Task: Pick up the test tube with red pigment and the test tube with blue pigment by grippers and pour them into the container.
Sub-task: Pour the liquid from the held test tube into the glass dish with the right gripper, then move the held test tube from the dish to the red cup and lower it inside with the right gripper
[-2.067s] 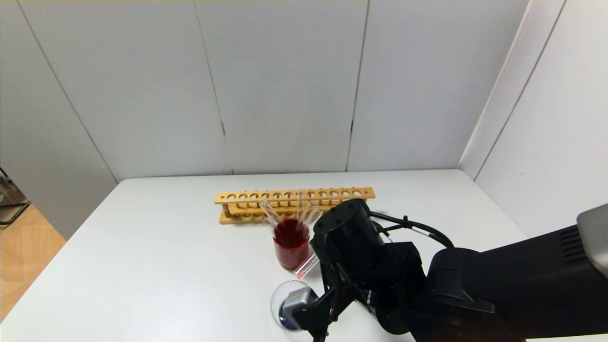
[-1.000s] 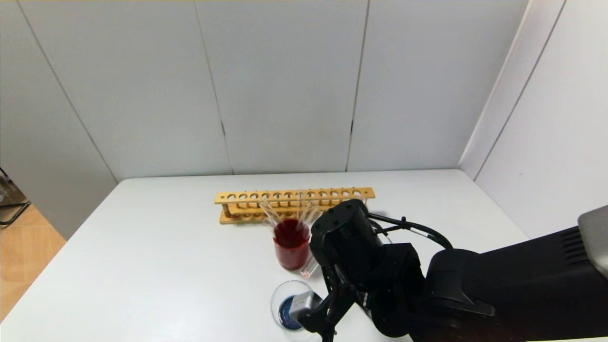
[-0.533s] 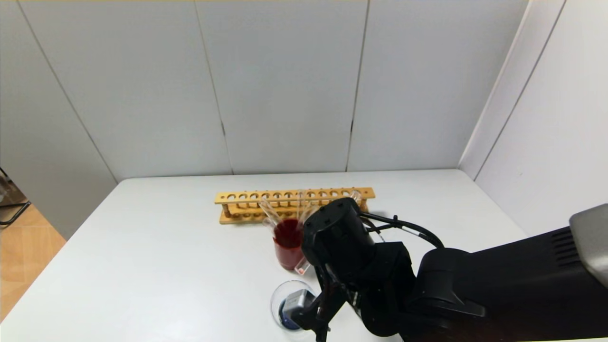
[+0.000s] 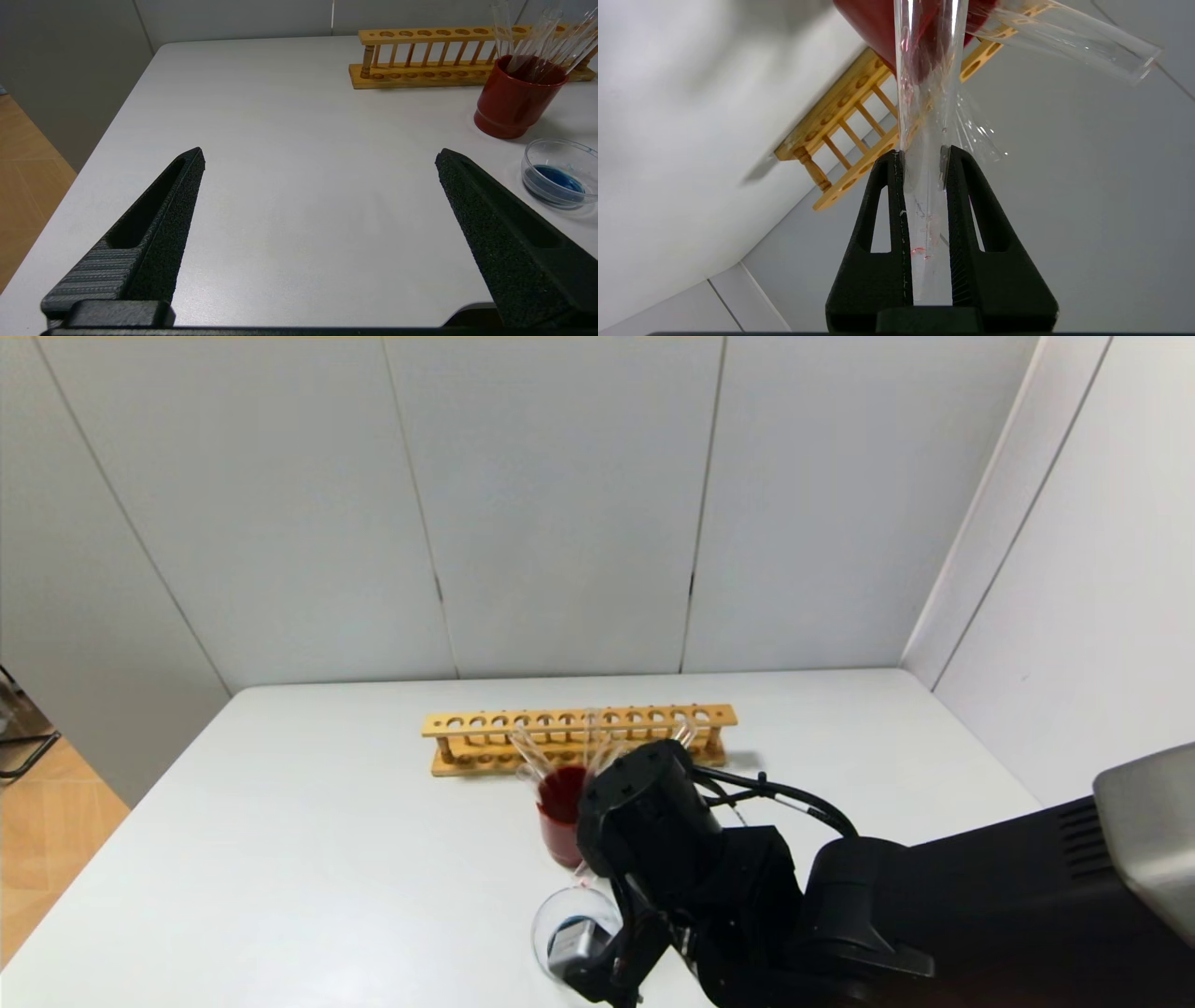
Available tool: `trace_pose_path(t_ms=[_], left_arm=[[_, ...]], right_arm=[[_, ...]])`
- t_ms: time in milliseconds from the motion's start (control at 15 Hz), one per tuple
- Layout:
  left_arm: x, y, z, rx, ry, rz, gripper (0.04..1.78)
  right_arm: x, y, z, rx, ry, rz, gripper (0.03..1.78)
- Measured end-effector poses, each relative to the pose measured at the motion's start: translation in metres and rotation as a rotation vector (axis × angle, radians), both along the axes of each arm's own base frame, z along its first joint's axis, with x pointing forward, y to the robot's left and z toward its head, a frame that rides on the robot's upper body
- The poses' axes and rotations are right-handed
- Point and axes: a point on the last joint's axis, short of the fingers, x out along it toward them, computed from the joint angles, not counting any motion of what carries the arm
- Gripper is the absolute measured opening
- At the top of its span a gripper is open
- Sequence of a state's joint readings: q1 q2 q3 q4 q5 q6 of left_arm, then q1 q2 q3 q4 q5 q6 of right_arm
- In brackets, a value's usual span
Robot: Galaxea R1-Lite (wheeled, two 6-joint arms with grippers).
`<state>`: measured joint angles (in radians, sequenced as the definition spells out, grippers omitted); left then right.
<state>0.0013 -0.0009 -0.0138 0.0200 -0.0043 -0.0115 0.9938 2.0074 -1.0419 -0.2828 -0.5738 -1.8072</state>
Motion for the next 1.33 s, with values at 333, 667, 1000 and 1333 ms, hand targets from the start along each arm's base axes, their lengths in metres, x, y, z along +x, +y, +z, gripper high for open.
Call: trace_pose_path(t_ms=[333, 667, 1000, 1333], left_arm=[[0.000, 0.000, 0.000, 0.000, 0.000, 0.001, 1.75], [0.000, 0.000, 0.000, 0.000, 0.000, 0.001, 1.75], [0.000, 0.000, 0.000, 0.000, 0.000, 0.000, 1.75], [0.000, 0.000, 0.000, 0.000, 0.000, 0.000, 1.75]], right_arm=[[-0.001, 0.002, 0.003, 0.056, 0.003, -0.015, 0.32], [-0.010, 0.015, 0.016, 0.402, 0.110, -0.099, 0.32], [-0.014, 0.032, 0.049, 1.047, 0.301, -0.275, 0.32], [-0.014, 0.035, 0.072, 1.765, 0.537, -0.414, 0.32]])
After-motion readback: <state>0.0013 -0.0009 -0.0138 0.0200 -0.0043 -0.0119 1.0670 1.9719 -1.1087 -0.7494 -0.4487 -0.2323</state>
